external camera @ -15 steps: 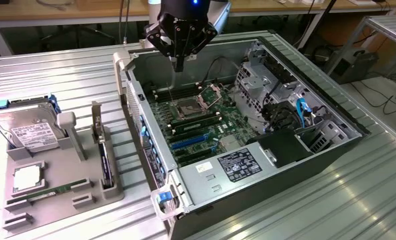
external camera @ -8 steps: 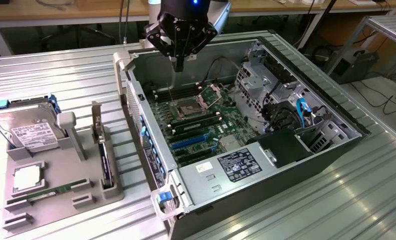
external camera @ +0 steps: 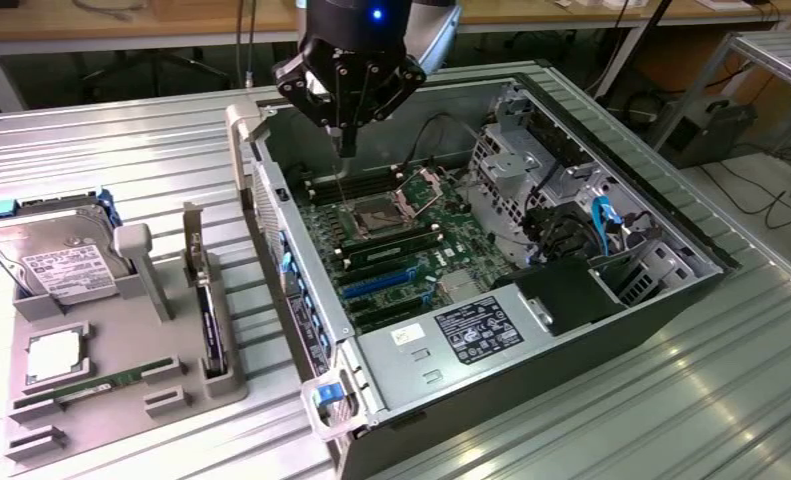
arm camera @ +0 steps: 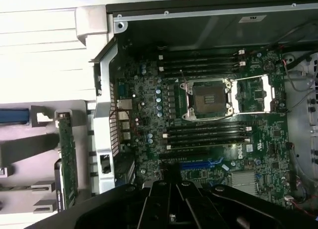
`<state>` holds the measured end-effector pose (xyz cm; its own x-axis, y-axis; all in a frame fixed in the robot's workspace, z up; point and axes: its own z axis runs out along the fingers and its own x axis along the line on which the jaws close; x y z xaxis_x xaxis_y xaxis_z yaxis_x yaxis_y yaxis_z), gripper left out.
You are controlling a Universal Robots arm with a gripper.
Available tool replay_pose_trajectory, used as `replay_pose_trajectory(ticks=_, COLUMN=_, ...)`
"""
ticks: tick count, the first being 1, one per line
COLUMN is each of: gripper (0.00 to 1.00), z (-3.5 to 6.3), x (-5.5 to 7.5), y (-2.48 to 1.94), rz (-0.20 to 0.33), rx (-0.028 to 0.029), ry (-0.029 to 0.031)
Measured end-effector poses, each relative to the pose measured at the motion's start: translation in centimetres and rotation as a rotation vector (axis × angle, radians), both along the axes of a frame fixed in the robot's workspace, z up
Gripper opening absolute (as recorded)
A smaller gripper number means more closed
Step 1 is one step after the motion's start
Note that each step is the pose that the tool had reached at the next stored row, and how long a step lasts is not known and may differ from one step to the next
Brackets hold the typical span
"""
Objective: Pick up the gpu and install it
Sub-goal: 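Reach for the gpu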
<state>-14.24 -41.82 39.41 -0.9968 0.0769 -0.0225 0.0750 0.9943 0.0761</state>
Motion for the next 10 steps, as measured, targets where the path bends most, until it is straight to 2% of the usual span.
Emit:
replay_pose_trajectory(ticks=5, gripper=0.11, z=0.0, x=-2.1, y=-0.97, rz=0.0, rx=-0.0003, ry=-0.0011)
replay_pose_trajectory(ticks=8, gripper=0.11, z=-0.01, x=-3.4, y=-1.35, rz=0.0, rx=-0.0012, ry=-0.0017)
replay_pose_trajectory(ticks=10, gripper=0.11, z=-0.07, x=-4.9, y=-1.68, rz=0.0, rx=-0.0035, ry=-0.0018)
